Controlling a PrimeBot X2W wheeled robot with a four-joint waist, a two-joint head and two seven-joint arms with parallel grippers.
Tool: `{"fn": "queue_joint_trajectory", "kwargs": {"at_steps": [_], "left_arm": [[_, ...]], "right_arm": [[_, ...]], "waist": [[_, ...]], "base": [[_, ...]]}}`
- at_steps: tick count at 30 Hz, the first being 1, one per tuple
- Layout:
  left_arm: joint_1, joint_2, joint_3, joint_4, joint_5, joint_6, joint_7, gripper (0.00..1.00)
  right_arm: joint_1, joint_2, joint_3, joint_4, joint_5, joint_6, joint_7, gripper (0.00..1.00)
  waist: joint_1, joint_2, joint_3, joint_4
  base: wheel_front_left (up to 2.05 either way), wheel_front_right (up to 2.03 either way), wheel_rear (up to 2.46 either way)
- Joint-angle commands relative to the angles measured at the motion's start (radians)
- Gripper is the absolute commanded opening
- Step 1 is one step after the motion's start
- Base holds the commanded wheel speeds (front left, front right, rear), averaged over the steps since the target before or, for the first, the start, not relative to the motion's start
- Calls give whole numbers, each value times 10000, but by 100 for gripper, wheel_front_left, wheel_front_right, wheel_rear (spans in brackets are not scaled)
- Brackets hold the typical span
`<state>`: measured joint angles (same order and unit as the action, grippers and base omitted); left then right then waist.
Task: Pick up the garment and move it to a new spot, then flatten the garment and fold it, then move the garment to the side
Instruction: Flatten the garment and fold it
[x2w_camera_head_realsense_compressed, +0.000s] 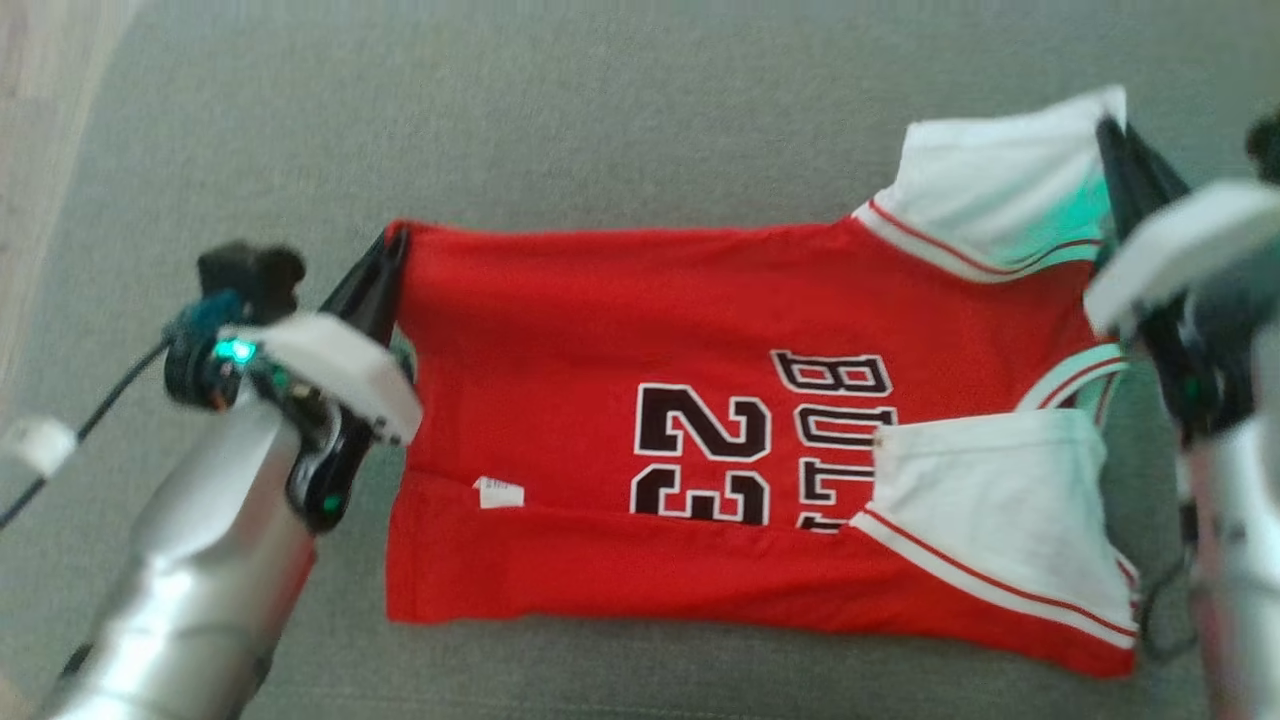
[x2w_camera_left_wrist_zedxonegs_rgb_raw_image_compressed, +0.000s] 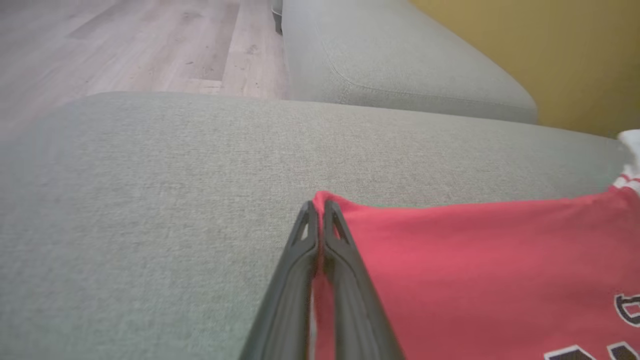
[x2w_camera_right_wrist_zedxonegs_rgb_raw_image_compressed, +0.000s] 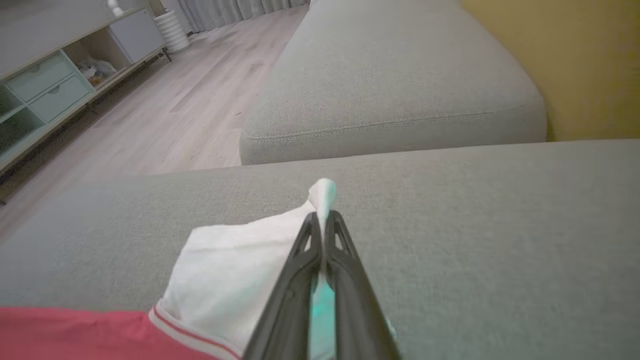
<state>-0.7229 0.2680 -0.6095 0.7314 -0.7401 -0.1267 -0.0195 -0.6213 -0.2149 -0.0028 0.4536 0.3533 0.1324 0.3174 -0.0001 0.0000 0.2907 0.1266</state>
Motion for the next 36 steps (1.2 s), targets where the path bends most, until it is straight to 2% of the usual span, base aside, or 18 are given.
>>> {"fn": "queue_joint_trajectory", "kwargs": {"at_steps": [1,4,9,13,18,19,20,21,22,25,30,31,36], "left_arm": [[77,599,460,-546,-78,155,-150,0],[1176,1025,709,-1777,-332,559,-243,0],[2852,1606,1002,-3557,-647,1391,-75,0],[4155,1881,1218,-4781,-1054,1991,169,0],[5491,2036,1427,-5690,-1612,2549,461,0],[5696,2046,1420,-5788,-1702,2610,541,0],[5853,2049,1400,-5857,-1755,2654,591,0],[5982,2035,1391,-5885,-1790,2712,603,43],[6095,2007,1369,-5898,-1820,2746,606,100],[6365,1871,1367,-5907,-1791,2902,358,100],[6730,1605,1686,-6117,-1203,3369,-1238,100],[6730,1605,1686,-6117,-1203,3369,-1238,100],[6823,1479,1936,-6700,103,3925,-2305,100]], "right_arm": [[620,116,-69,-1159,60,-17,84,0],[2784,651,-514,-3585,118,-17,597,0],[5444,1386,-888,-5806,262,-17,1245,0],[7100,1610,-1048,-6477,567,-17,1412,0],[8392,1641,-985,-6152,1393,-17,1266,0],[8549,1642,-873,-6014,1474,-17,1253,9],[8677,1642,-772,-5844,1550,-17,1269,59],[8746,1643,-686,-5711,1613,-17,1232,100],[8769,1643,-600,-5642,1646,-17,1126,100],[8751,1644,-400,-5543,1688,-17,734,100],[8511,1645,-119,-6032,1126,-17,-238,100],[8511,1645,-119,-6032,1126,-17,-238,100],[8204,1645,-128,-6718,376,-17,-1133,100]], "waist": [[1,0,-454,-304],[1,0,-835,-508],[1,0,-1097,-701],[1,0,-1177,-807],[1,0,-1278,-982],[1,0,-1295,-1007],[1,0,-1313,-1015],[1,0,-1339,-1027],[1,0,-1368,-1040],[1,0,-1471,-1073],[1,0,-1726,-1085],[1,0,-1726,-1085],[1,0,-1941,-970]], "base": [[0,0,0],[0,0,0],[0,0,0],[0,0,0],[0,0,0],[0,0,0],[0,0,0],[0,0,0],[0,0,0],[0,0,0],[0,0,0],[0,0,0],[0,0,0]]}}
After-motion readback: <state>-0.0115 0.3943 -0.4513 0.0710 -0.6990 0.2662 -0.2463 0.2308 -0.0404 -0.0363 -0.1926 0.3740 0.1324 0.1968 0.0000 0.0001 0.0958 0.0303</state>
